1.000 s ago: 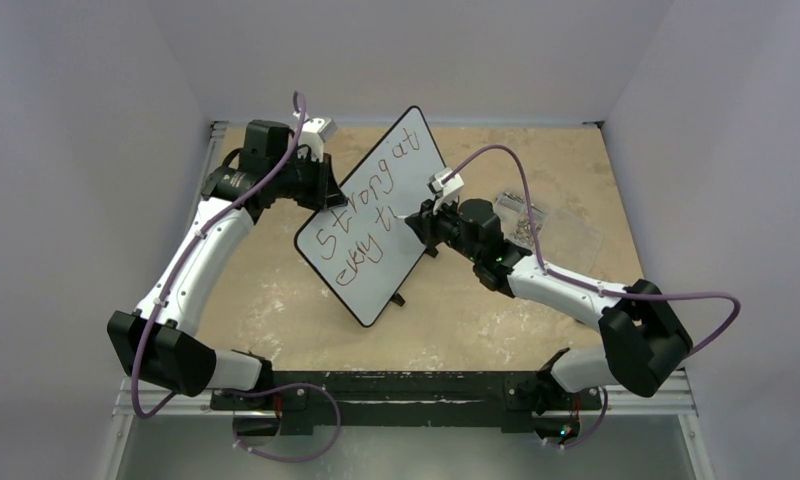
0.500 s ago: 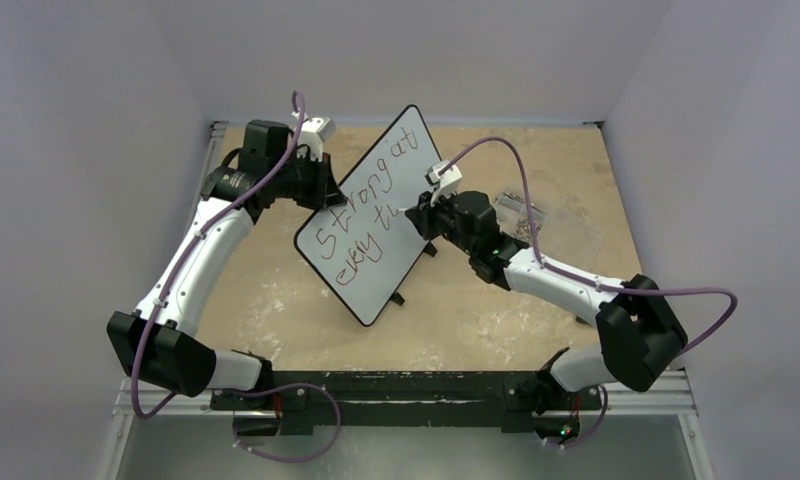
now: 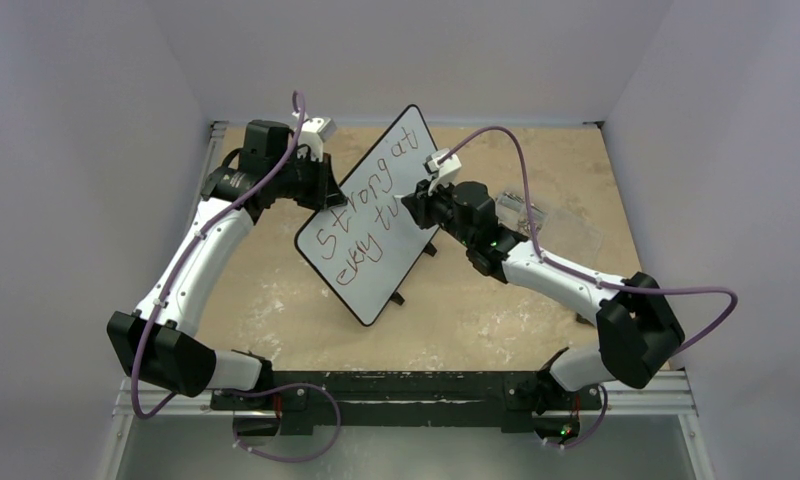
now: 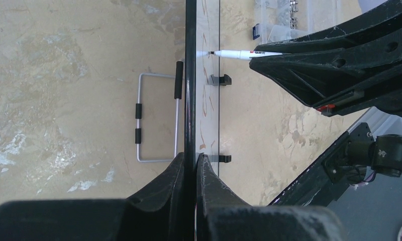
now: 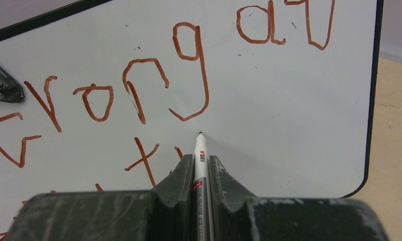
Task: Write a sentence on the whiteboard
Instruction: Write a sentence at the center of the board.
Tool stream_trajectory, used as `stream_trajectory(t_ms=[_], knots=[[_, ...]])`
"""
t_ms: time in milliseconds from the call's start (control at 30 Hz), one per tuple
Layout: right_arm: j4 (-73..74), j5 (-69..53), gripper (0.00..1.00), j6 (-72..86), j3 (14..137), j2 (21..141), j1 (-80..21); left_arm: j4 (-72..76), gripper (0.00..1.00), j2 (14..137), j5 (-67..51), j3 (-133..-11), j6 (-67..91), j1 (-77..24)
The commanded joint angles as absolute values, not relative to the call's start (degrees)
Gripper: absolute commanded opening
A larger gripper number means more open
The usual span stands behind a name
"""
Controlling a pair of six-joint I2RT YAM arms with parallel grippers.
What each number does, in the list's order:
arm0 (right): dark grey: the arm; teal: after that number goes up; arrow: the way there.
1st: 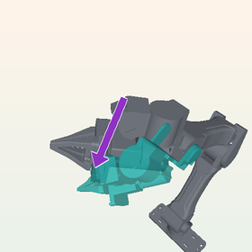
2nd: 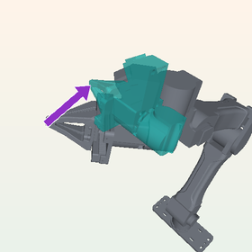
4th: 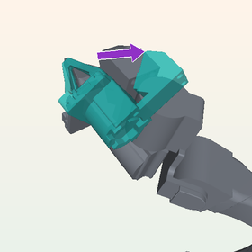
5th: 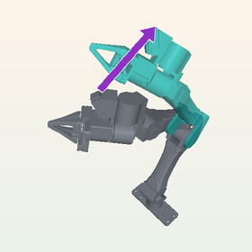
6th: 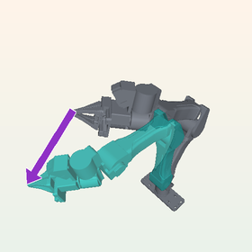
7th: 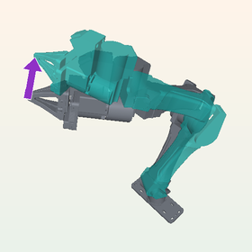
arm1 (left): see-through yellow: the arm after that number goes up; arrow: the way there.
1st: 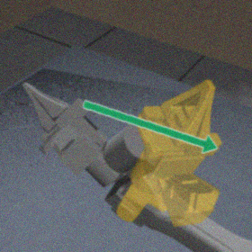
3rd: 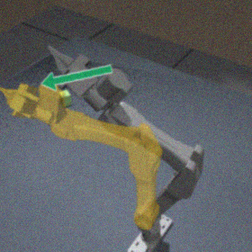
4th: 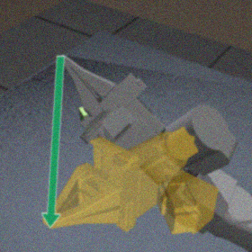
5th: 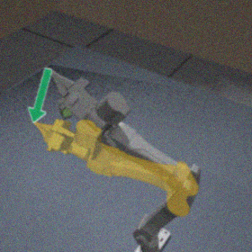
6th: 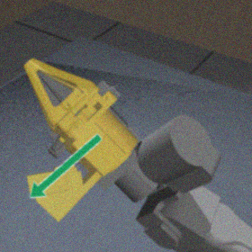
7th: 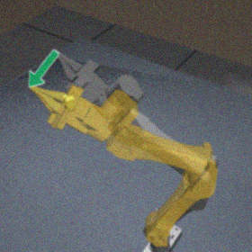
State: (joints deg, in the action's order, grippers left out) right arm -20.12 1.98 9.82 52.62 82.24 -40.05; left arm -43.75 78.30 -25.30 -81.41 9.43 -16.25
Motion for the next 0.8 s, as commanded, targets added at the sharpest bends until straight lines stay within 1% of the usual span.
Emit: stream_trajectory(t_ms=[0,767], knots=[[-21.4,1.2,0.00,9.9,55.5,82.9,-40.2,-41.2,0.00,76.4,-22.7,-81.7,6.0,-16.3],[-22.7,0.1,0.00,12.5,48.3,82.7,-40.2,-41.3,0.00,75.8,-22.2,-81.7,5.8,-16.3]])
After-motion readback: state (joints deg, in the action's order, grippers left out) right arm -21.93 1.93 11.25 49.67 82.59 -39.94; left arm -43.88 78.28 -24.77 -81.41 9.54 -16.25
